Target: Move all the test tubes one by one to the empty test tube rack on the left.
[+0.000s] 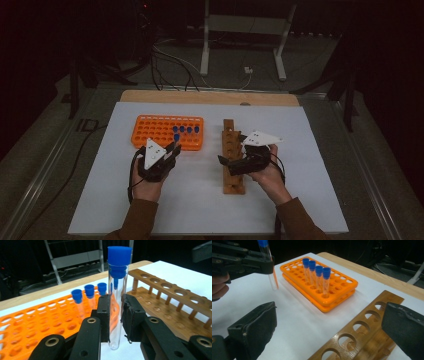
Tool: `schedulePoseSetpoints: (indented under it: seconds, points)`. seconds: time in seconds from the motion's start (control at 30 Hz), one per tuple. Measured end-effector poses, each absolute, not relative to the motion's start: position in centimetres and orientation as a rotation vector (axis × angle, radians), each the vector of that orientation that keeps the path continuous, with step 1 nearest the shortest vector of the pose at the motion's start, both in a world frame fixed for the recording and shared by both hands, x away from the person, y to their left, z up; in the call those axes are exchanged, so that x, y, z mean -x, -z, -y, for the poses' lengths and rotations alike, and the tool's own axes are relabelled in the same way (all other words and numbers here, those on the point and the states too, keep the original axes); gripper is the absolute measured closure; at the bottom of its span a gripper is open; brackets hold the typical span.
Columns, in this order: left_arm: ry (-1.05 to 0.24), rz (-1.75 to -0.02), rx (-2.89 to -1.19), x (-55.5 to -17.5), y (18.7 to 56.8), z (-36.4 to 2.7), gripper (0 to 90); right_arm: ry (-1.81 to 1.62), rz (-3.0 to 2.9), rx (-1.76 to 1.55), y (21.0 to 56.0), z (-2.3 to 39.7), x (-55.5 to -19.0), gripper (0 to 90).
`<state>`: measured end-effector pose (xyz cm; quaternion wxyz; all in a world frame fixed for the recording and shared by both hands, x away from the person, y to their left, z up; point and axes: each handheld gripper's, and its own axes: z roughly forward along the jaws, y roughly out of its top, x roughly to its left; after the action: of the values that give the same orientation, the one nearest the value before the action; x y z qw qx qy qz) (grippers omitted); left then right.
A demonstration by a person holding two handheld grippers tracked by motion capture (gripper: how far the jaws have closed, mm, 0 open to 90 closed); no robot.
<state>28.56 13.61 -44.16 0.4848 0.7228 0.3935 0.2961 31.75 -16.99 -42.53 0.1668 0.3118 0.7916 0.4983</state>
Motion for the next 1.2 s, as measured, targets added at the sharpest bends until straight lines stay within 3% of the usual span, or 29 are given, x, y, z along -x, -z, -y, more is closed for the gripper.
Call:
schedulePoseSetpoints:
  seconds: [1.2]
  points:
    - [-0.786, -1.117, -1.704, -34.8, 45.5, -15.3, 77.0, -1.420, -2.221, -0.909, 42.5, 18.8, -31.4, 0.7]
